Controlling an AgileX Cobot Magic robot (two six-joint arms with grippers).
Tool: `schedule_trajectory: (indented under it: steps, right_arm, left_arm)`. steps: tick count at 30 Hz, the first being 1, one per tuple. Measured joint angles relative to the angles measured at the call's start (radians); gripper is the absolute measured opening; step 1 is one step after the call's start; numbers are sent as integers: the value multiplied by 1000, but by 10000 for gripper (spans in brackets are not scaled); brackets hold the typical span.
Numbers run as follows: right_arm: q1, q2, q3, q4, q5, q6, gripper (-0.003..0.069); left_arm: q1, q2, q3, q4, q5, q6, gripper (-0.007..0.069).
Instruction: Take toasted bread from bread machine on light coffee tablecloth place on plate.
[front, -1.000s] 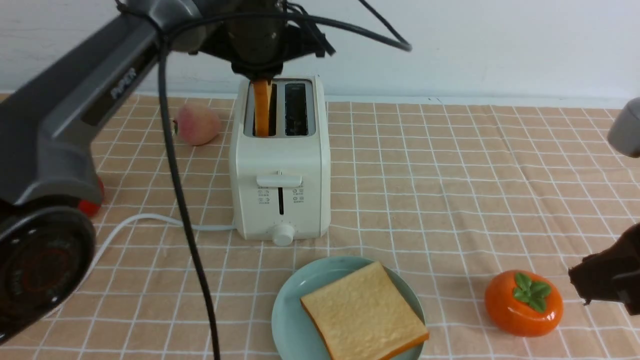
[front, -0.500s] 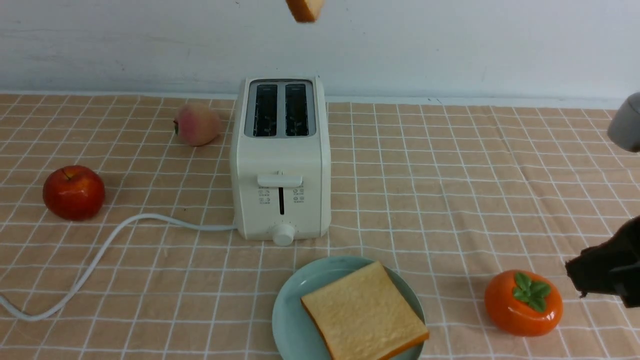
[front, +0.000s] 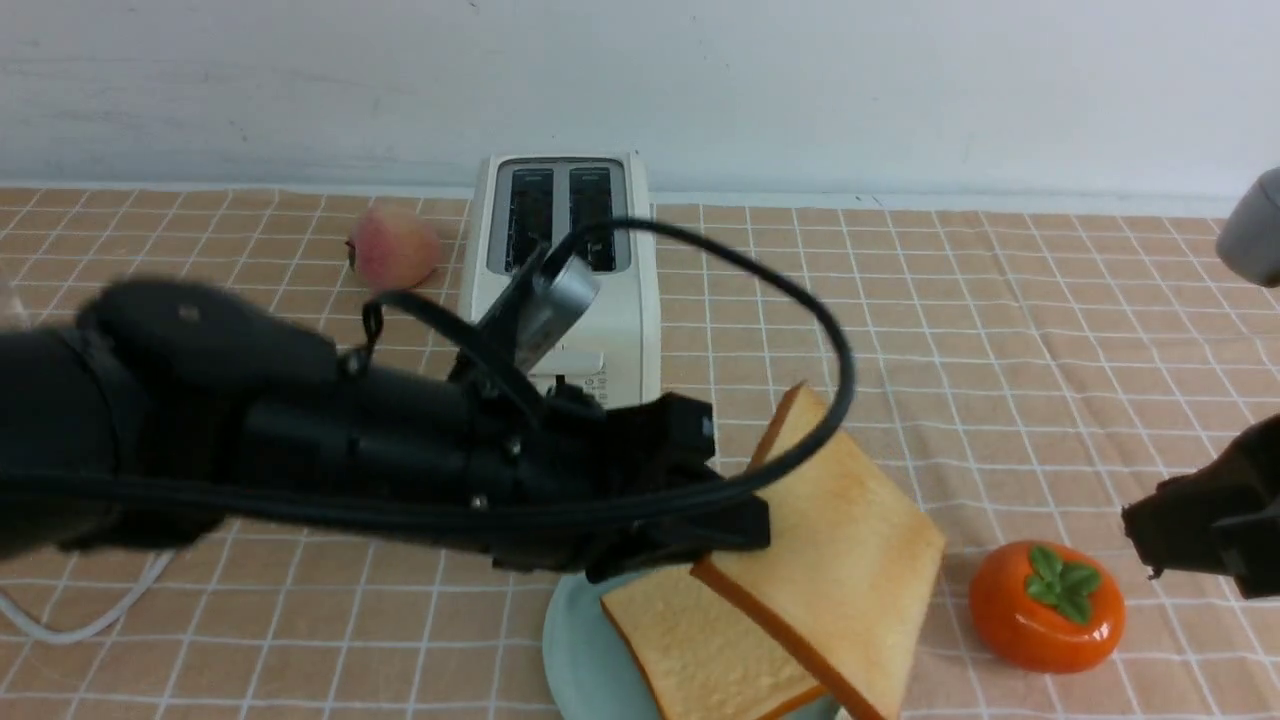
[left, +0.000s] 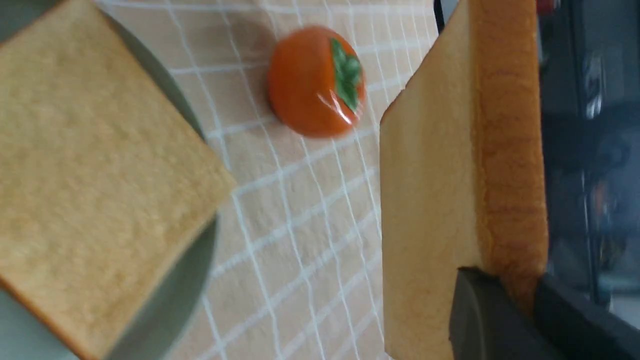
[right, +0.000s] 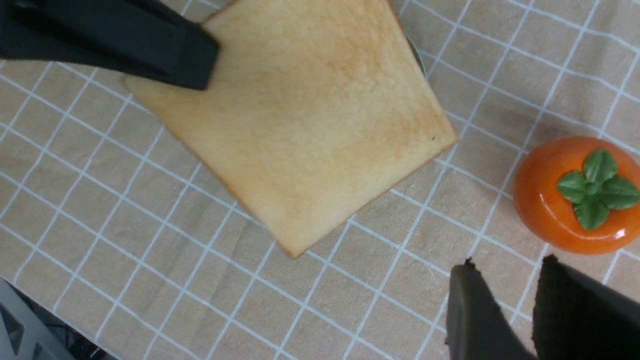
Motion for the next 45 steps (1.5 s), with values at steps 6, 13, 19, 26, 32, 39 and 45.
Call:
schedule_trajectory:
  steps: [6, 13, 19, 26, 32, 39, 45]
  right_arm:
    - [0, 0, 0, 8, 0, 1, 206]
    - [0, 0, 0, 11, 0, 1, 216]
    - [0, 0, 0, 12, 8, 1, 227]
    - [-5, 0, 0, -93, 19, 77, 235]
    - [-104, 0, 1, -308, -51, 265, 158]
    - [-232, -77, 13, -240, -184, 309, -18]
    - [-236, -389, 226, -145, -532, 292, -19]
  left_arm:
    - [0, 93, 84, -163, -280, 122, 41]
    - [0, 156, 61, -188, -220, 122, 176]
    - [0, 70, 61, -24, -306, 149, 528]
    - [4, -205, 61, 337, -389, 114, 643]
    - [187, -370, -6, 790, -145, -212, 459]
    - [444, -446, -195, 1296, 205, -756, 78]
    - [388, -673, -186, 1325, 239, -786, -14]
